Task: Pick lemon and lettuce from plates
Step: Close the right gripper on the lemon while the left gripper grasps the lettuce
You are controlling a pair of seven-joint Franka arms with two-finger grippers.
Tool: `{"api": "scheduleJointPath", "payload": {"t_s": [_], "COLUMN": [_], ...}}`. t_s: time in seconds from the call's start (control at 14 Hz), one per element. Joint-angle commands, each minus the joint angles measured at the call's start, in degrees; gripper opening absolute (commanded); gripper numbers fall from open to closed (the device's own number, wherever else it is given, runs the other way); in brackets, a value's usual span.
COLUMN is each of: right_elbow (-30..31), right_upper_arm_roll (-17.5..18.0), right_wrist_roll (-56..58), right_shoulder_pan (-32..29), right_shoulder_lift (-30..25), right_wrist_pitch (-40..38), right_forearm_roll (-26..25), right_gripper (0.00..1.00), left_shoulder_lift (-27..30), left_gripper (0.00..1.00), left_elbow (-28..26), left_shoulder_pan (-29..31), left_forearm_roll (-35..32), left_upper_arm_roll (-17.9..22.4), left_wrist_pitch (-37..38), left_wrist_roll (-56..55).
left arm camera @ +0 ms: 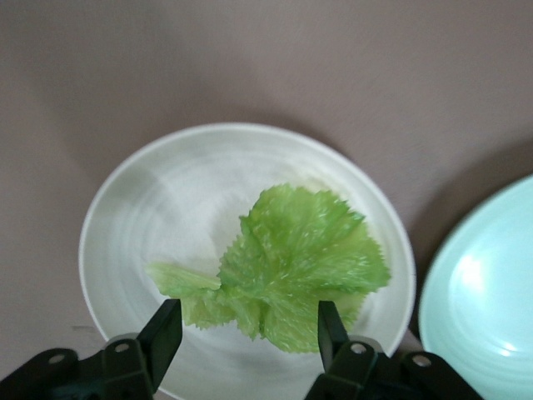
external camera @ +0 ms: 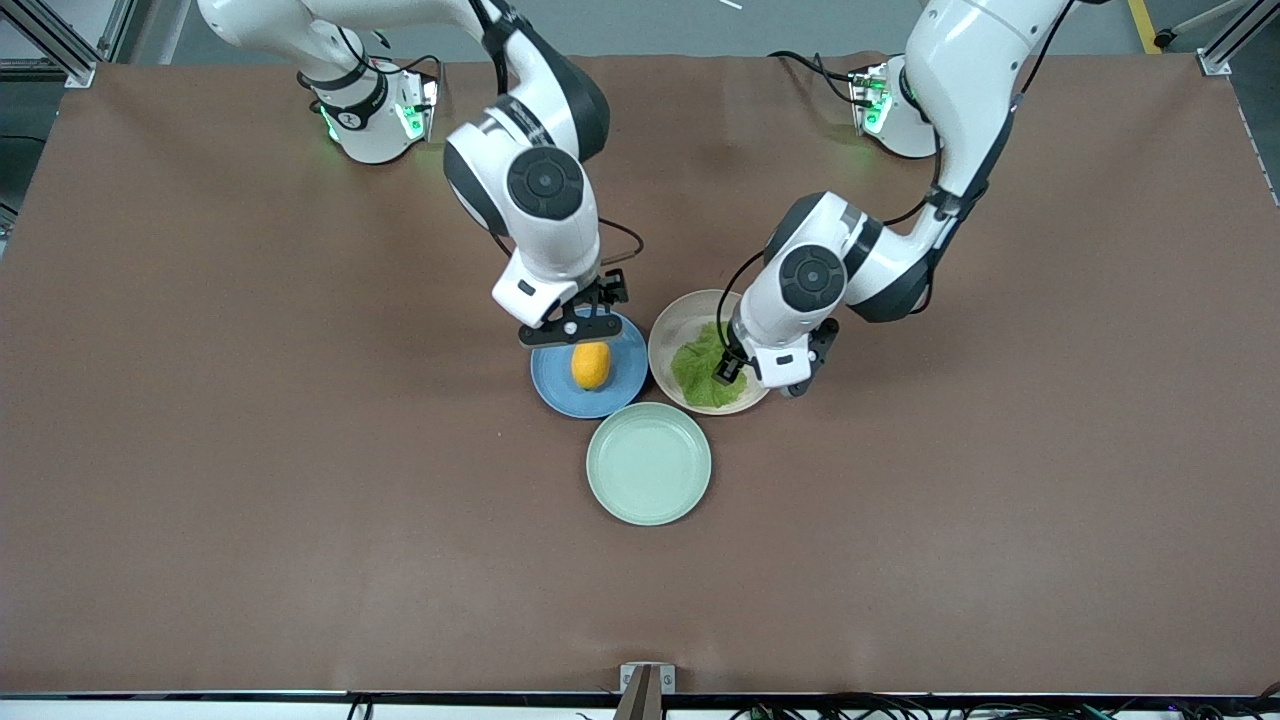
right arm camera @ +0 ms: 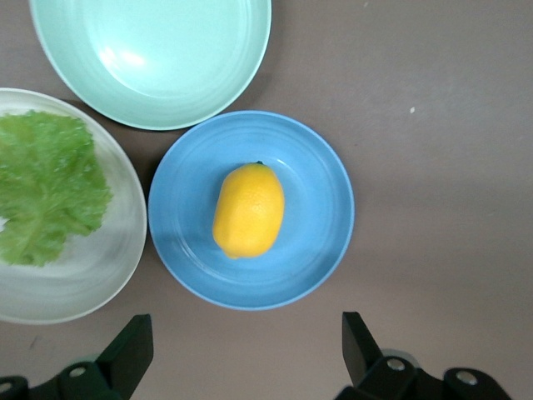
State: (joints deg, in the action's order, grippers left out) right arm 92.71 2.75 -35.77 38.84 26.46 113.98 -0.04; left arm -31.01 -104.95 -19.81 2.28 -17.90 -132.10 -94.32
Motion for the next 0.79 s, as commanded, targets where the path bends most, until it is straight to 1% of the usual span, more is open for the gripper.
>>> {"api": "scheduleJointPath", "payload": {"t_s": [0.0,0.14,0.21,0.29,0.36,0.43,0.5,0.64,0.71], "right_elbow": [0.5,0.5,0.5,0.5,0.5,0.5,0.5,0.5,0.5], "right_upper_arm_roll": [-0.5,-0.5,-0.5,-0.6,-0.6,-0.6,-0.7,-0.6,-0.6], "right_wrist_roll": [-1.3,-1.3,-1.3,-1.3,-1.3,-1.2,-1.2,-1.3,-1.3], "right_shoulder_pan": [-0.2,-0.3,-0.5,-0.6,-0.8,-0.9,-1.2,-1.5,-1.4], "right_shoulder_lift": [3.8,5.8,6.6,7.5,8.4,9.3,10.0,11.2,11.8], "right_wrist_pitch": [4.1,6.0,7.0,8.0,9.3,10.3,10.8,12.2,12.5], "right_forearm_roll": [1.2,4.7,6.6,7.4,7.4,7.4,7.4,7.5,7.5], "right_gripper": [1.0,1.0,1.0,1.0,1.0,1.0,1.0,1.0,1.0], "left_shoulder_lift": [-2.2,-3.8,-4.4,-4.6,-4.9,-5.0,-5.2,-5.1,-4.8], "left_gripper": [0.7,0.62,0.6,0.6,0.56,0.5,0.39,0.15,0.06], "left_elbow": [0.1,0.1,0.1,0.0,0.0,0.0,0.1,0.4,0.6], "left_shoulder_pan": [-0.9,-1.2,-1.2,-1.2,-1.1,-1.1,-1.1,-1.0,-0.9], "left_forearm_roll": [-0.1,-0.1,-0.1,-0.2,-0.9,-1.0,-1.0,-1.5,-2.5], "left_upper_arm_roll": [0.3,0.3,0.4,0.5,0.5,0.5,0.5,0.7,0.7], "left_wrist_pitch": [-1.3,-1.8,-2.0,-2.0,-2.0,-2.0,-1.9,-1.9,-1.6], "left_wrist_roll": [-2.4,-2.4,-2.4,-2.4,-2.5,-2.8,-2.8,-2.7,-2.7]}}
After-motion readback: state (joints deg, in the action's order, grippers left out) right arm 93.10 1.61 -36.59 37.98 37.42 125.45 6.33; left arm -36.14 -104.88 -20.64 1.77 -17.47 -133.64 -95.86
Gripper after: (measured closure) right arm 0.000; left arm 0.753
